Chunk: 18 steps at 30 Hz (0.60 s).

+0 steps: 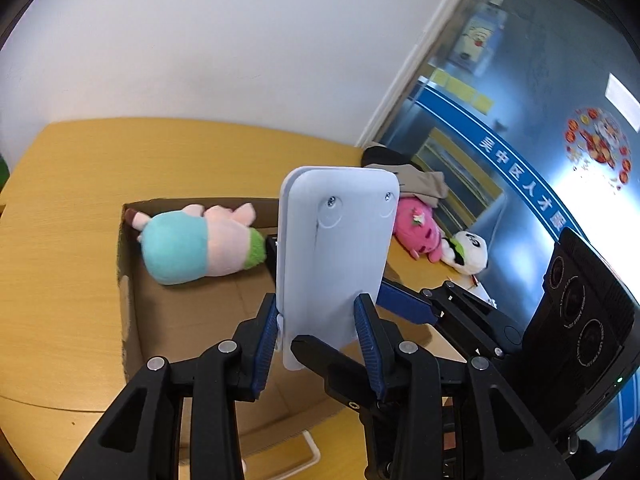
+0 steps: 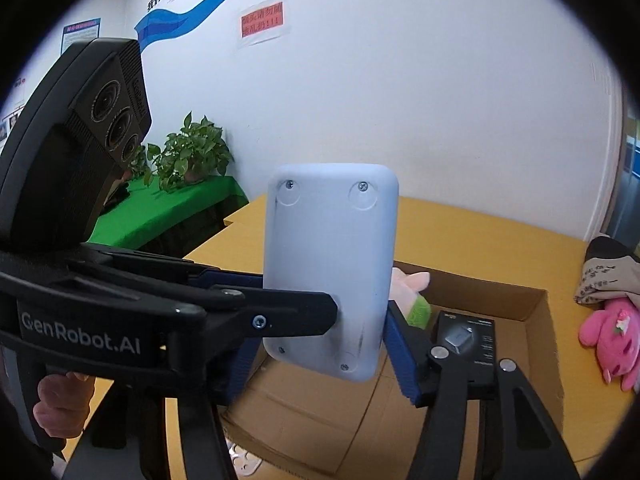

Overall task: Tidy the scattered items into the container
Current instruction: 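Lift the power bank with both grippers and carry it over the box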

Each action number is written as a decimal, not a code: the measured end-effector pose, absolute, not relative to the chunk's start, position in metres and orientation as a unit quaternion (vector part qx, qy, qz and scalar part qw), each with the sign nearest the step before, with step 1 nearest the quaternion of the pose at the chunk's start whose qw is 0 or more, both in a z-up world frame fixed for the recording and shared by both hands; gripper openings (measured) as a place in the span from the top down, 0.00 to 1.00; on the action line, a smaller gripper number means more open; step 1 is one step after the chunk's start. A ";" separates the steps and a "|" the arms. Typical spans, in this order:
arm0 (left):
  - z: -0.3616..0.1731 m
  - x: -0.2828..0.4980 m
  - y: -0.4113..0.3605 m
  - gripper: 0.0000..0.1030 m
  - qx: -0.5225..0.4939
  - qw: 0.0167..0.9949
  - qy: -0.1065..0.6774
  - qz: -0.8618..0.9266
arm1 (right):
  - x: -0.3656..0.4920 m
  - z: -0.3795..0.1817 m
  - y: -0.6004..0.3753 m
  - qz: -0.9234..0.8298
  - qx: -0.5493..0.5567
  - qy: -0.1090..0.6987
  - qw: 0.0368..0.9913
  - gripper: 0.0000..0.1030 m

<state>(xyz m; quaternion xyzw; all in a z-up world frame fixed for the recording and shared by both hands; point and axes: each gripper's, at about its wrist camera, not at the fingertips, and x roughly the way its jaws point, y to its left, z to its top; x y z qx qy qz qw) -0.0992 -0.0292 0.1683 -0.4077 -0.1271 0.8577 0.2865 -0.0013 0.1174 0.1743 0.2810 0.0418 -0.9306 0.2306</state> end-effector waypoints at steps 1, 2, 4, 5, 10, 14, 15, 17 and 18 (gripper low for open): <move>0.162 -0.105 -0.033 0.61 -0.413 0.285 -0.134 0.854 | -0.009 0.169 0.113 -0.928 0.289 0.042 0.232 0.44; 0.154 -0.110 -0.036 0.61 -0.419 0.284 -0.139 0.851 | -0.014 0.162 0.111 -0.925 0.297 0.041 0.233 0.44; 0.137 -0.116 -0.041 0.61 -0.430 0.281 -0.147 0.845 | -0.021 0.148 0.109 -0.920 0.312 0.032 0.235 0.44; 0.129 -0.119 -0.041 0.61 -0.436 0.279 -0.148 0.843 | -0.025 0.140 0.108 -0.918 0.319 0.029 0.236 0.44; 0.092 -0.129 -0.043 0.61 -0.465 0.267 -0.151 0.831 | -0.041 0.103 0.105 -0.903 0.354 0.018 0.242 0.45; 0.068 -0.139 -0.046 0.61 -0.484 0.260 -0.159 0.820 | -0.053 0.080 0.098 -0.892 0.381 0.011 0.245 0.45; 0.062 -0.142 -0.047 0.61 -0.490 0.257 -0.161 0.817 | -0.057 0.074 0.098 -0.888 0.388 0.010 0.246 0.45; 0.053 -0.146 -0.048 0.61 -0.499 0.254 -0.163 0.813 | -0.064 0.067 0.096 -0.882 0.400 0.007 0.248 0.45; 0.048 -0.149 -0.049 0.61 -0.504 0.252 -0.164 0.810 | -0.068 0.062 0.095 -0.879 0.407 0.005 0.249 0.45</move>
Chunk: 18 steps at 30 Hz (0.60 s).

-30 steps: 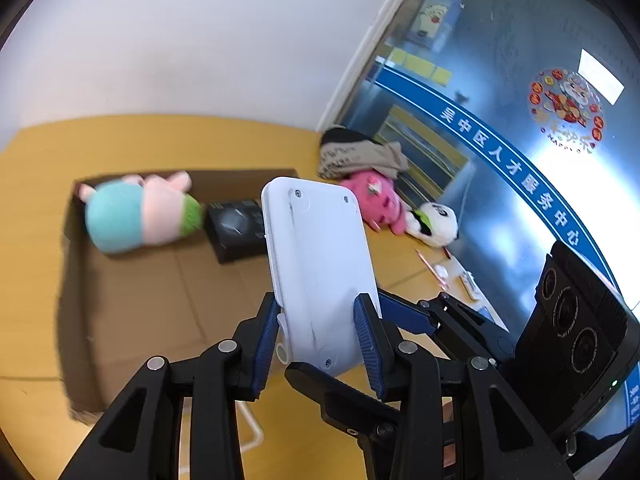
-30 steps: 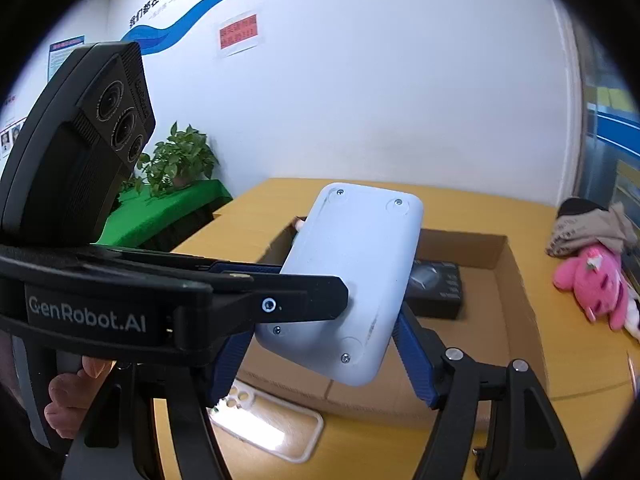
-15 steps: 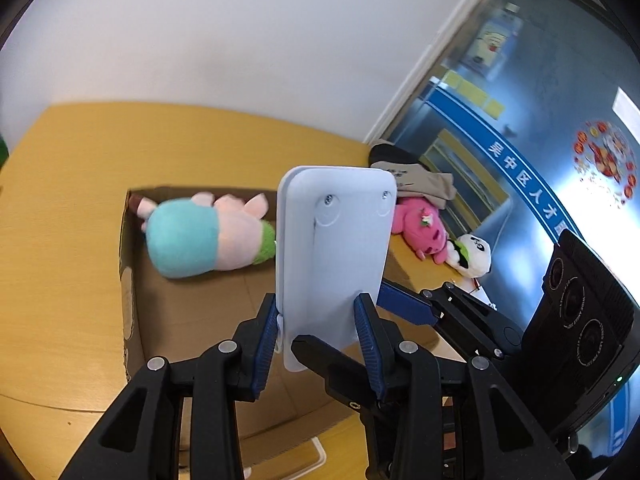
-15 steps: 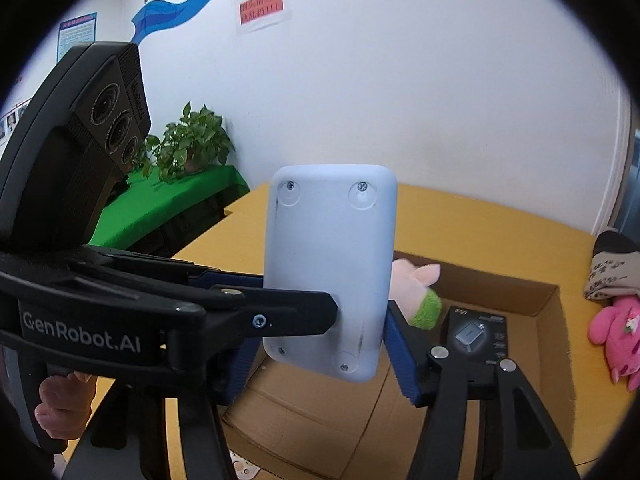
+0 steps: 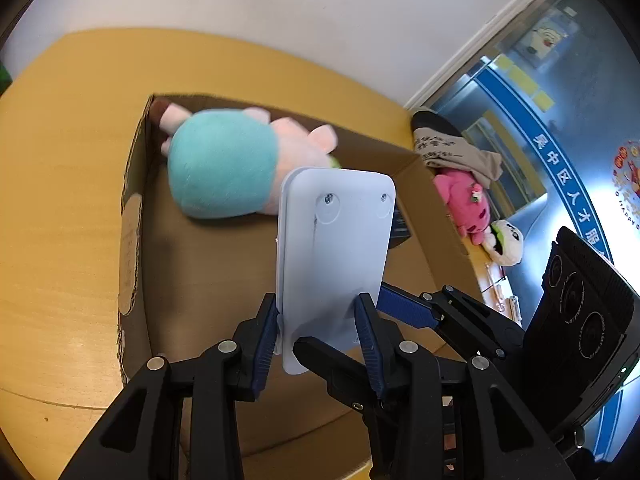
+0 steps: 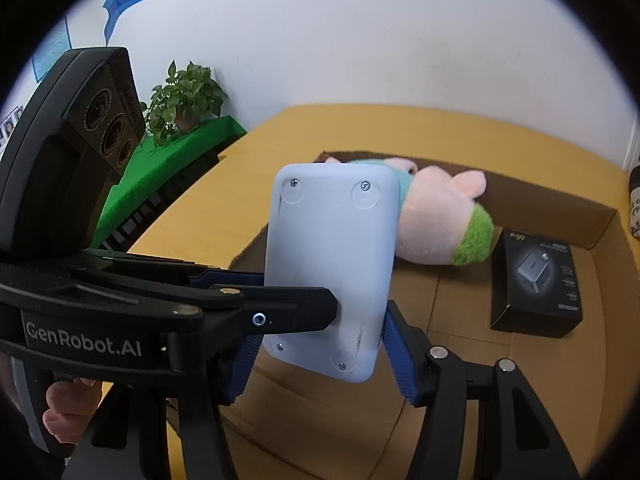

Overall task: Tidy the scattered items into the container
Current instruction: 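Lift the power bank with both grippers and carry it over the box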

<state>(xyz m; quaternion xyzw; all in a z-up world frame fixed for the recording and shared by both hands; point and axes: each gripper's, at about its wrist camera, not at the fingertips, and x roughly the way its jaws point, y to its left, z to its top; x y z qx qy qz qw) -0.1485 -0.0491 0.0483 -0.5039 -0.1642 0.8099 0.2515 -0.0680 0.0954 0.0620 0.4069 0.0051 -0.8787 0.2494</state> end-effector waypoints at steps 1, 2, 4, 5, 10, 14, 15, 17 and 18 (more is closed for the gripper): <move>0.044 -0.151 -0.050 0.61 -0.510 0.248 -0.165 0.807 | -0.071 0.058 0.095 -0.876 0.412 0.003 0.251 0.45; 0.040 -0.153 -0.050 0.61 -0.515 0.245 -0.166 0.804 | -0.073 0.054 0.094 -0.873 0.417 0.000 0.252 0.45; 0.033 -0.157 -0.051 0.61 -0.524 0.238 -0.165 0.801 | -0.078 0.045 0.093 -0.866 0.429 -0.008 0.257 0.45; 0.030 -0.158 -0.051 0.61 -0.528 0.235 -0.165 0.800 | -0.080 0.042 0.092 -0.863 0.434 -0.010 0.258 0.45; 0.016 -0.165 -0.058 0.61 -0.546 0.219 -0.166 0.791 | -0.091 0.026 0.087 -0.842 0.467 -0.021 0.268 0.45; 0.009 -0.171 -0.059 0.60 -0.568 0.207 -0.156 0.781 | -0.100 0.017 0.084 -0.822 0.498 -0.031 0.275 0.45; 0.007 -0.172 -0.059 0.60 -0.575 0.202 -0.151 0.778 | -0.103 0.014 0.084 -0.815 0.508 -0.035 0.276 0.45; 0.001 -0.176 -0.058 0.60 -0.589 0.194 -0.151 0.770 | -0.109 0.007 0.084 -0.801 0.528 -0.044 0.278 0.45; -0.003 -0.178 -0.059 0.60 -0.598 0.190 -0.152 0.764 | -0.112 0.003 0.084 -0.793 0.539 -0.048 0.279 0.45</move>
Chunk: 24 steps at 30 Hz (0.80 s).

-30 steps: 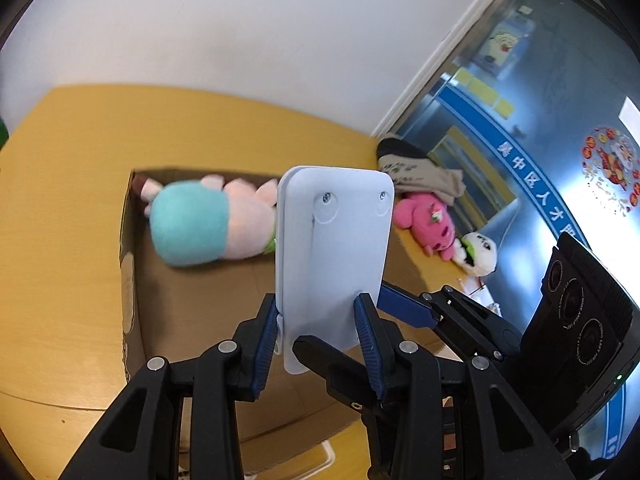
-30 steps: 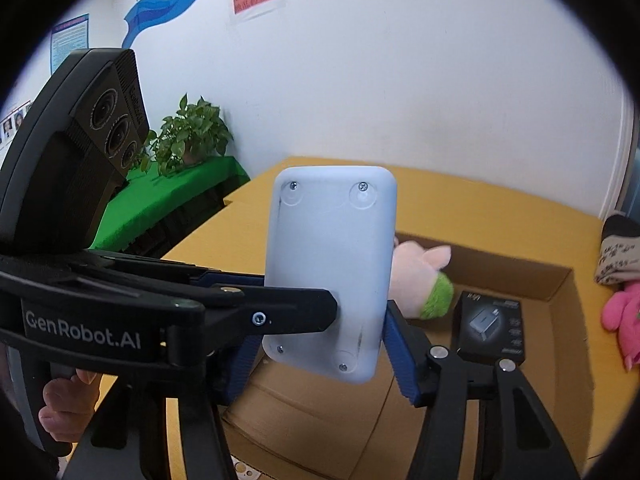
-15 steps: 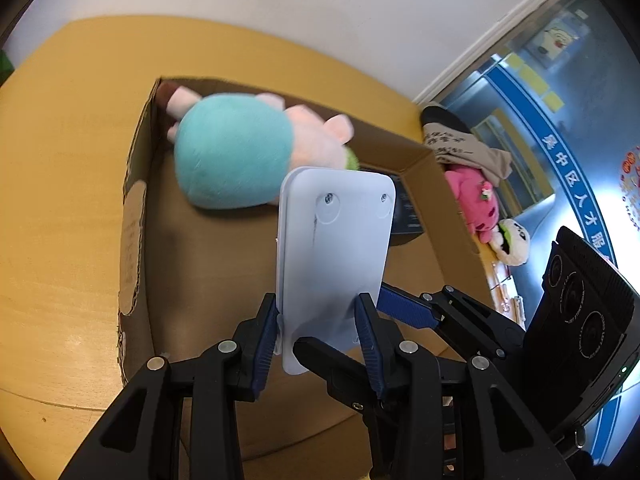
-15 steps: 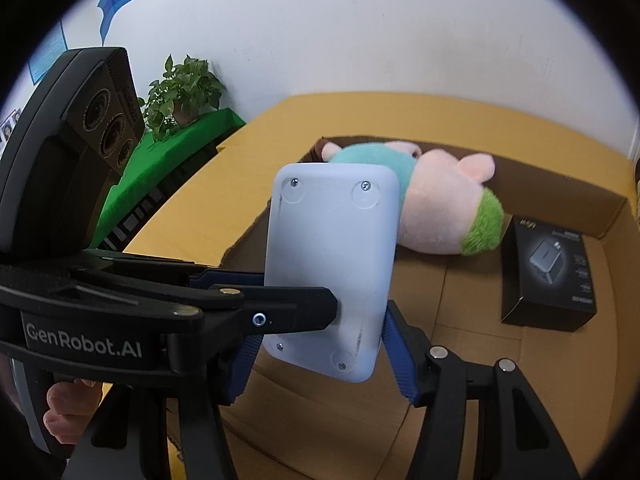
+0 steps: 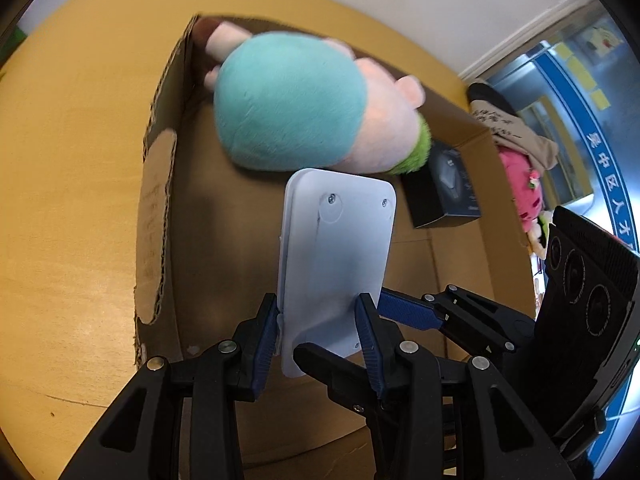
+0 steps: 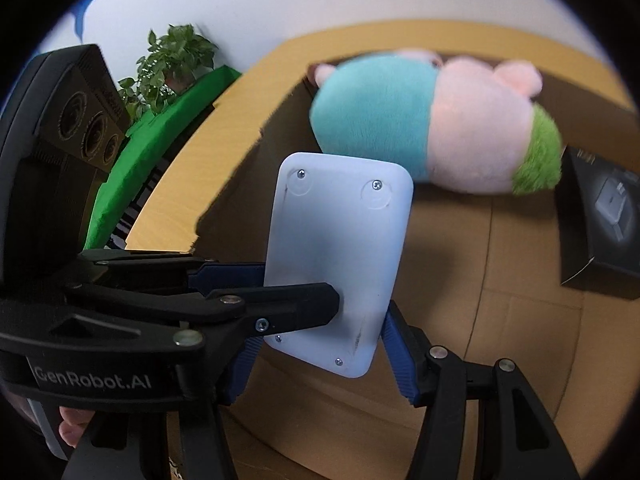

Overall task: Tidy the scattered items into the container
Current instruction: 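Lift the power bank with both grippers and carry it over the box, then open both grippers to drop the power bank into the box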

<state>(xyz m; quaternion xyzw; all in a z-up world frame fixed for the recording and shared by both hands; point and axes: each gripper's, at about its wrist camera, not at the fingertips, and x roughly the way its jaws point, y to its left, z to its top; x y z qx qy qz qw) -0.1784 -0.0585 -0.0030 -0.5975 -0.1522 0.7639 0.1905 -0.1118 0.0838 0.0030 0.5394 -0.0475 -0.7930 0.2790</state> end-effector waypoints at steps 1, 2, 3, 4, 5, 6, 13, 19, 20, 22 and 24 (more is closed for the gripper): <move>-0.007 -0.180 -0.059 0.60 -0.603 0.188 -0.153 0.760 | -0.115 -0.001 0.083 -0.785 0.550 -0.050 0.280 0.45; -0.010 -0.181 -0.059 0.60 -0.609 0.185 -0.153 0.756 | -0.117 -0.005 0.083 -0.780 0.558 -0.052 0.279 0.45; -0.013 -0.183 -0.058 0.60 -0.614 0.182 -0.151 0.753 | -0.119 -0.009 0.083 -0.773 0.567 -0.055 0.279 0.45; -0.014 -0.184 -0.058 0.60 -0.618 0.179 -0.148 0.752 | -0.122 -0.012 0.082 -0.767 0.575 -0.059 0.280 0.45; -0.016 -0.186 -0.058 0.59 -0.620 0.175 -0.148 0.750 | -0.122 -0.013 0.082 -0.763 0.579 -0.062 0.280 0.45; -0.017 -0.188 -0.058 0.59 -0.622 0.172 -0.150 0.749 | -0.122 -0.013 0.081 -0.761 0.581 -0.065 0.281 0.45; -0.025 -0.197 -0.062 0.58 -0.631 0.164 -0.159 0.742 | -0.126 -0.021 0.083 -0.747 0.597 -0.077 0.283 0.44; -0.025 -0.195 -0.055 0.57 -0.625 0.164 -0.147 0.749 | -0.124 -0.020 0.082 -0.756 0.591 -0.068 0.274 0.35; -0.022 -0.194 -0.053 0.57 -0.622 0.163 -0.144 0.752 | -0.122 -0.019 0.083 -0.757 0.589 -0.068 0.274 0.35; -0.016 -0.191 -0.053 0.53 -0.613 0.161 -0.145 0.760 | -0.118 -0.014 0.087 -0.760 0.583 -0.067 0.278 0.33; -0.005 -0.187 -0.057 0.52 -0.599 0.155 -0.147 0.771 | -0.112 -0.007 0.095 -0.771 0.574 -0.063 0.269 0.32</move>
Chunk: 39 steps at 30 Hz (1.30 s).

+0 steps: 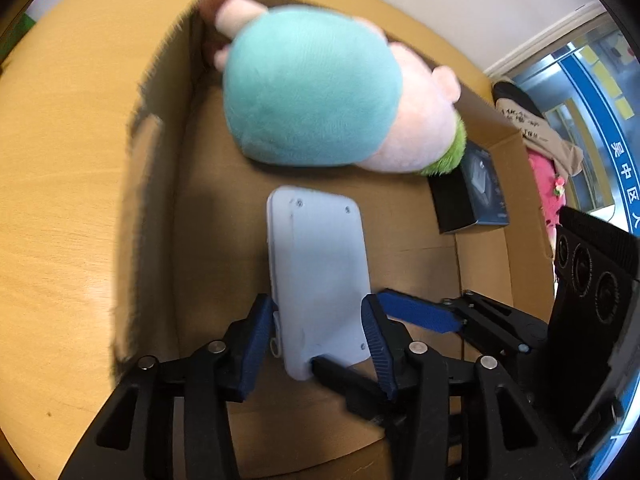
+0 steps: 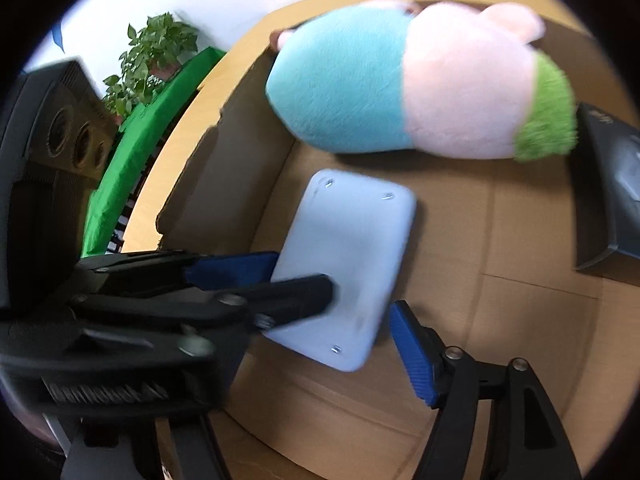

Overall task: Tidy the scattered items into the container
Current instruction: 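Open both grippers to drop the power bank into the box, then withdraw both grippers and move toward the clear phone case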

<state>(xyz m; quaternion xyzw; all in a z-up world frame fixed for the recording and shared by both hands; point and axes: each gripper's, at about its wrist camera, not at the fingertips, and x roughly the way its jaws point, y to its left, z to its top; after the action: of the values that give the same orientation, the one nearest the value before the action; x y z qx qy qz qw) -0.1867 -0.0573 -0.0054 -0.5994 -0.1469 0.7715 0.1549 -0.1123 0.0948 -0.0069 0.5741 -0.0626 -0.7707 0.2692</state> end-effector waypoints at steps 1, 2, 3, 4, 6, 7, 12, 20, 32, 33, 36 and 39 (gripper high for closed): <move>0.002 -0.183 -0.061 0.52 -0.589 0.151 -0.149 0.780 | -0.108 -0.003 0.099 -0.776 0.569 -0.060 0.266 0.30; 0.011 -0.178 -0.064 0.51 -0.576 0.145 -0.148 0.790 | -0.102 0.002 0.104 -0.782 0.563 -0.057 0.263 0.29; 0.023 -0.171 -0.068 0.42 -0.558 0.133 -0.140 0.807 | -0.097 0.006 0.111 -0.789 0.555 -0.055 0.259 0.28; 0.034 -0.163 -0.069 0.36 -0.537 0.121 -0.129 0.825 | -0.088 0.012 0.120 -0.800 0.542 -0.053 0.251 0.27; 0.060 -0.139 -0.073 0.26 -0.482 0.094 -0.104 0.865 | -0.059 0.030 0.138 -0.832 0.505 -0.044 0.224 0.24; 0.072 -0.124 -0.072 0.24 -0.452 0.085 -0.092 0.883 | -0.044 0.039 0.144 -0.848 0.485 -0.036 0.209 0.24; 0.111 -0.026 -0.039 0.00 -0.308 0.043 -0.003 0.950 | 0.021 0.064 0.192 -0.897 0.405 -0.050 0.170 0.22; 0.105 0.044 0.014 0.00 -0.262 0.051 0.018 0.964 | 0.074 0.088 0.210 -0.933 0.341 -0.001 0.114 0.22; 0.092 0.098 0.056 0.00 -0.266 0.046 0.013 0.963 | 0.131 0.083 0.255 -0.941 0.320 0.009 0.111 0.22; 0.091 0.101 0.061 0.00 -0.267 0.054 0.019 0.962 | 0.133 0.083 0.259 -0.942 0.320 0.011 0.105 0.22; 0.090 0.105 0.067 0.00 -0.269 0.058 0.029 0.961 | 0.139 0.086 0.271 -0.943 0.317 0.011 0.097 0.22; 0.093 0.110 0.067 0.00 -0.263 0.068 0.016 0.962 | 0.144 0.091 0.278 -0.946 0.311 0.009 0.088 0.22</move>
<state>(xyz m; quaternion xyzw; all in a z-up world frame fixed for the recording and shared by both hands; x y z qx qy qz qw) 0.1104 0.0673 0.0933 -0.2626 0.0159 0.9624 0.0681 0.1438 0.2779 0.0910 0.3112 0.0087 -0.9462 0.0880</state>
